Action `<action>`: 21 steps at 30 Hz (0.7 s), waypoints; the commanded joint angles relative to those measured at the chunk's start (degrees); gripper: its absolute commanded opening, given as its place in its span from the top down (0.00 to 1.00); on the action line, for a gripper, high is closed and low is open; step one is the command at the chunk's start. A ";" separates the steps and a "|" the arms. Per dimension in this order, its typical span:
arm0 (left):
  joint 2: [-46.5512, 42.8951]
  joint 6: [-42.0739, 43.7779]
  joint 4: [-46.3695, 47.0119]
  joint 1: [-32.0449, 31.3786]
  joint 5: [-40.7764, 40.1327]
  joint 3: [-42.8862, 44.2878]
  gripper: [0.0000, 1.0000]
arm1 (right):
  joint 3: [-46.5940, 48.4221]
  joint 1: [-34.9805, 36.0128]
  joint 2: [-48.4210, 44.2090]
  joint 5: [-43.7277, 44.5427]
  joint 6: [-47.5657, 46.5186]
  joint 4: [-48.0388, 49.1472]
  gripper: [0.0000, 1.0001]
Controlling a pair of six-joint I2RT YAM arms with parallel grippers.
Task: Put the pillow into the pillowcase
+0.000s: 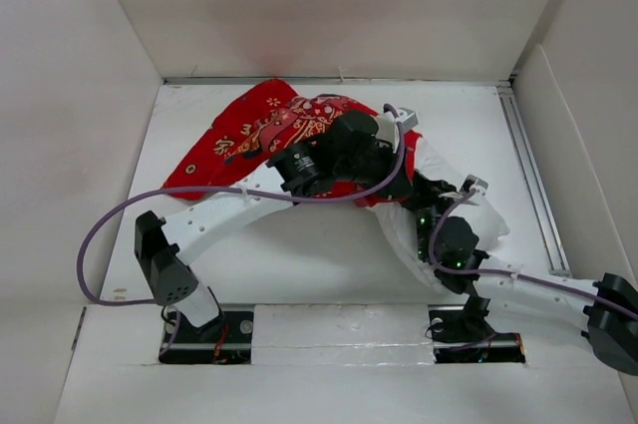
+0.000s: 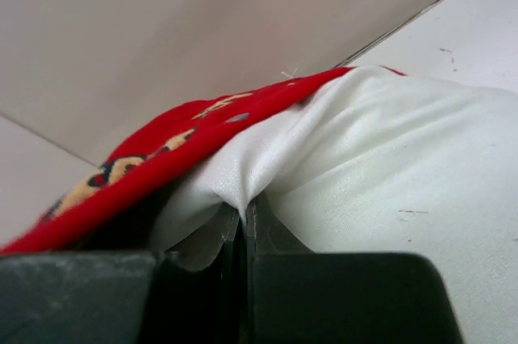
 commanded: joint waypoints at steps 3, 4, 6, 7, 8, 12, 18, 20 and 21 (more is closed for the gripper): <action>-1.00 -1.99 9.19 -0.82 6.29 -4.16 1.00 | 1.11 1.00 4.15 -4.31 3.52 17.48 1.00; -1.00 -1.99 8.23 0.24 3.29 -4.17 1.00 | -0.11 2.39 5.20 -4.33 2.73 18.45 1.00; -2.23 -2.60 4.19 2.53 -9.18 -4.17 0.98 | -1.79 4.51 7.40 -3.54 4.64 18.99 1.00; -2.23 -2.60 2.79 5.41 -13.49 -4.17 0.85 | -2.58 6.34 8.11 -1.97 6.30 17.86 1.00; -2.93 -3.38 0.51 6.91 -17.79 -4.78 0.60 | -3.11 7.58 8.90 -0.74 8.50 16.45 1.00; -4.78 -6.11 -4.85 10.36 -35.30 -5.93 0.11 | -1.01 13.39 14.96 6.56 16.25 7.31 1.00; -15.57 -15.59 -9.27 5.44 -49.12 -19.96 0.00 | 5.49 14.01 19.45 7.36 12.84 1.59 0.41; -23.62 -20.17 -7.08 4.04 -47.04 -26.90 0.00 | 6.11 14.01 19.45 7.36 9.76 1.58 0.28; -26.46 -20.96 -5.16 3.51 -44.75 -34.42 0.00 | 6.12 14.01 19.45 7.36 9.05 1.58 0.12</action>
